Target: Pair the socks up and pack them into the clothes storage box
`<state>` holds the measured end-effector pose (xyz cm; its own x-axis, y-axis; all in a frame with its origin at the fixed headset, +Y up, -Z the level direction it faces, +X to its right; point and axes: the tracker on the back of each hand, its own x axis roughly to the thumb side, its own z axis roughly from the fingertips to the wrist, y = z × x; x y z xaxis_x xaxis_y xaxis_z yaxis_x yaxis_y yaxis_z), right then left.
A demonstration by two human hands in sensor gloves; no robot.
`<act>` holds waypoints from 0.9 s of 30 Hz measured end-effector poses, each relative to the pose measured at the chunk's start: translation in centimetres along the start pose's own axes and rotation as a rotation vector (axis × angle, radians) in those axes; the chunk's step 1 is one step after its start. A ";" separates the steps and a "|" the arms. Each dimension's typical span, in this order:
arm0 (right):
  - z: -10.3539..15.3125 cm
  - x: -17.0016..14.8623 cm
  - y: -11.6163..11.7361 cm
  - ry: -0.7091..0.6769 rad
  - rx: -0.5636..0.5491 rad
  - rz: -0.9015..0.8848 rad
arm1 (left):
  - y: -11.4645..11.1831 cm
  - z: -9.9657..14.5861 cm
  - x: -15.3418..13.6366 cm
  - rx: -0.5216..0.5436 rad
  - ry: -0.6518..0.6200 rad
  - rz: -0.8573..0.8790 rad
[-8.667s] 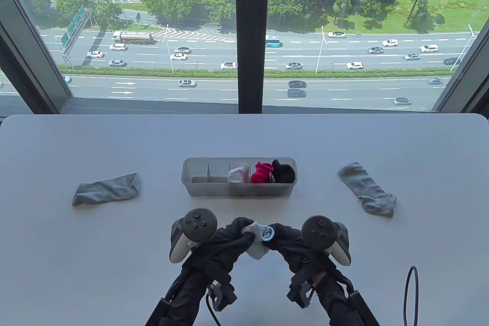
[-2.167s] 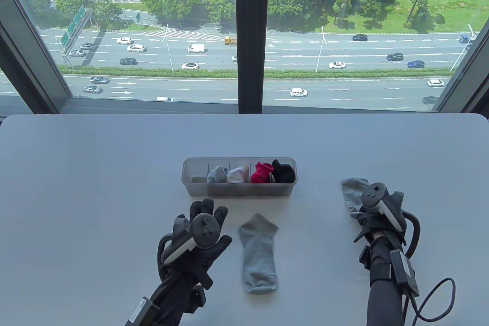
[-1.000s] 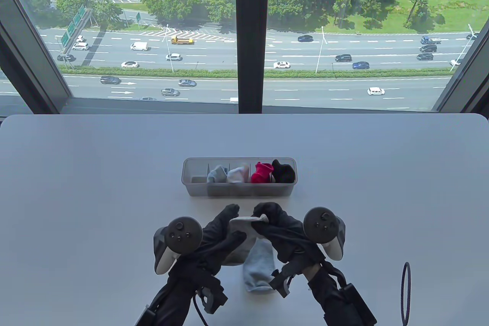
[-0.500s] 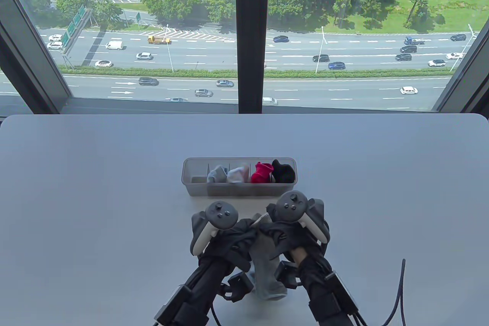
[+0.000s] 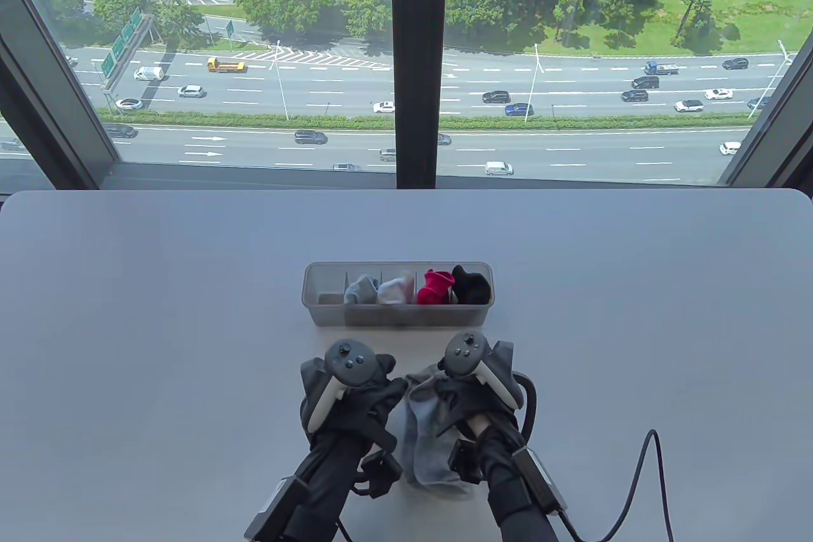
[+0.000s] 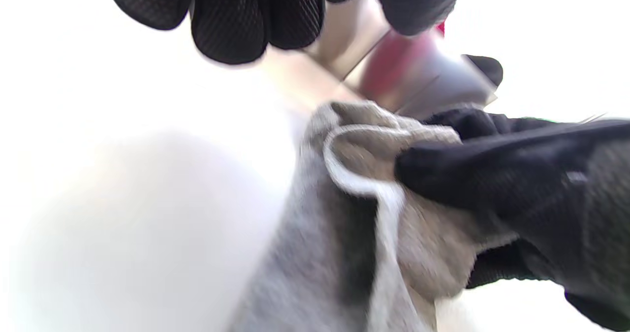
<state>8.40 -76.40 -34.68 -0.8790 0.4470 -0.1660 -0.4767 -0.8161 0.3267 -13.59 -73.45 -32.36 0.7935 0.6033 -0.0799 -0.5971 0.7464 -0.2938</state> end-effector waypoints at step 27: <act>7.6 4.2 -4.7 -0.637 -0.227 -0.318 | 3.5 2.7 0.1 -0.153 -0.475 0.477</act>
<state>7.00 -67.91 -29.83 -0.5553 0.7433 0.3731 -0.7578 -0.6370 0.1413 -15.90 -69.97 -30.88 0.2896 0.9397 0.1820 -0.8172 0.3417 -0.4641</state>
